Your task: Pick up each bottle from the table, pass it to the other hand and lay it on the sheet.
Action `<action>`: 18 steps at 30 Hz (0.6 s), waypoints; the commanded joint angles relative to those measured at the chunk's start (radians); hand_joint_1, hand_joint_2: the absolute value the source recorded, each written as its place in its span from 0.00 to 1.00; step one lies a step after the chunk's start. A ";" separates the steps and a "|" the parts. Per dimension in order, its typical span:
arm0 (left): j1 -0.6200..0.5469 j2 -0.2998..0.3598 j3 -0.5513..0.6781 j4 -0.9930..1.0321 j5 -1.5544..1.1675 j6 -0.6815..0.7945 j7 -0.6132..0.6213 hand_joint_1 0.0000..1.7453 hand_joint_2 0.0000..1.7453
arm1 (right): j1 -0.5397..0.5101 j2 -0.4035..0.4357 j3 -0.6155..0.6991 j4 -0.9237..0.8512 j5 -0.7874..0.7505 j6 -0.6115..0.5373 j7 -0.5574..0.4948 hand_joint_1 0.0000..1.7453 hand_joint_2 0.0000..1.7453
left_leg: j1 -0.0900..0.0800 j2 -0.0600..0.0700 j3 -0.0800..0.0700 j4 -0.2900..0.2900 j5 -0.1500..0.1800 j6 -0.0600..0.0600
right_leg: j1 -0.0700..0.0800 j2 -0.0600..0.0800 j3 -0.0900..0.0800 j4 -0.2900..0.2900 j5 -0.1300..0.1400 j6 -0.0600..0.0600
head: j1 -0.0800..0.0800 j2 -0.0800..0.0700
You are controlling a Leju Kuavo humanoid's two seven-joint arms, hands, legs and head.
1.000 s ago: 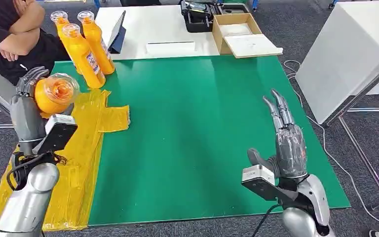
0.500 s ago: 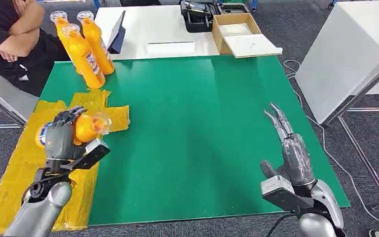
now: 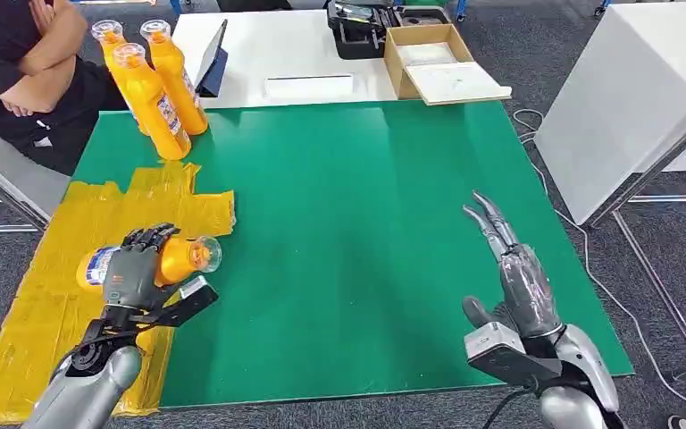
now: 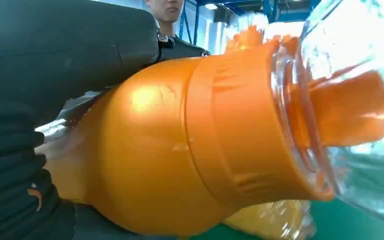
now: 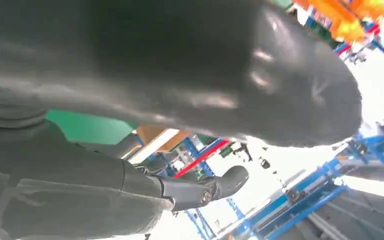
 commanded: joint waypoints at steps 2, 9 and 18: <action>-0.014 -0.007 -0.003 0.200 -0.079 -0.014 0.074 0.00 0.00 | -0.061 0.015 0.069 0.035 0.001 0.032 0.008 0.00 0.00 | 0.000 0.002 0.005 -0.002 -0.001 -0.003 | 0.000 0.000 0.004 -0.001 -0.001 -0.001 | 0.000 0.000; 0.000 -0.013 0.029 0.180 -0.079 -0.037 0.078 0.00 0.00 | -0.071 -0.004 0.064 0.044 -0.019 0.038 0.002 0.00 0.00 | 0.000 0.001 0.003 -0.001 -0.001 -0.003 | 0.000 0.000 0.003 -0.001 -0.001 -0.001 | 0.000 0.000; 0.025 -0.018 0.077 0.111 -0.010 -0.116 0.060 0.00 0.00 | -0.072 0.000 0.066 0.062 -0.020 0.044 0.005 0.00 0.00 | 0.000 0.001 0.004 -0.001 -0.001 -0.002 | 0.000 0.000 0.004 -0.001 0.000 -0.001 | 0.000 0.000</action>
